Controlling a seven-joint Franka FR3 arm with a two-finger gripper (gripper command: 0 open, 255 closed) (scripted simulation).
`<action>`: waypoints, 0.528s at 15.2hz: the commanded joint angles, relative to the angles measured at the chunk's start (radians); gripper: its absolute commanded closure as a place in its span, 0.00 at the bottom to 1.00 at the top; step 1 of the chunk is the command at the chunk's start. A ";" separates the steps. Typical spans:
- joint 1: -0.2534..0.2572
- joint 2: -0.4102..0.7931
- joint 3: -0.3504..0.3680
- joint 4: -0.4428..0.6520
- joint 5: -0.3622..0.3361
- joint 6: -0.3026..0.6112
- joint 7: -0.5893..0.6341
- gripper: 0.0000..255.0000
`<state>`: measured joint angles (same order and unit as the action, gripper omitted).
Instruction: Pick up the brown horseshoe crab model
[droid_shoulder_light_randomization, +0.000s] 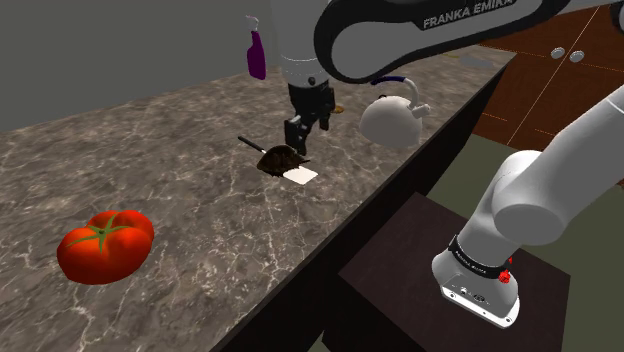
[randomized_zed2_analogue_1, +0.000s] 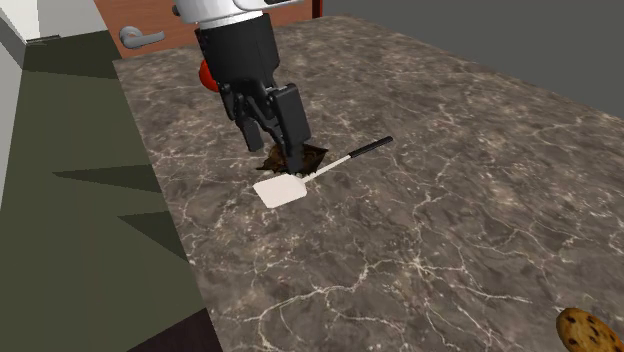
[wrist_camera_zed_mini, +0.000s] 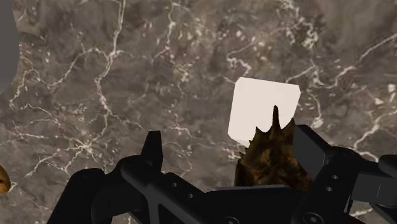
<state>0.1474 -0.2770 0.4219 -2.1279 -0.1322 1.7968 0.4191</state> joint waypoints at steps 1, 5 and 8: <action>0.010 0.067 0.037 0.029 -0.024 0.006 0.035 0.00; 0.019 0.119 0.060 0.035 -0.046 0.028 0.067 0.00; 0.019 0.129 0.062 0.005 -0.052 0.066 0.079 0.00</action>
<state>0.1661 -0.1553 0.4824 -2.1178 -0.1805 1.8514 0.4928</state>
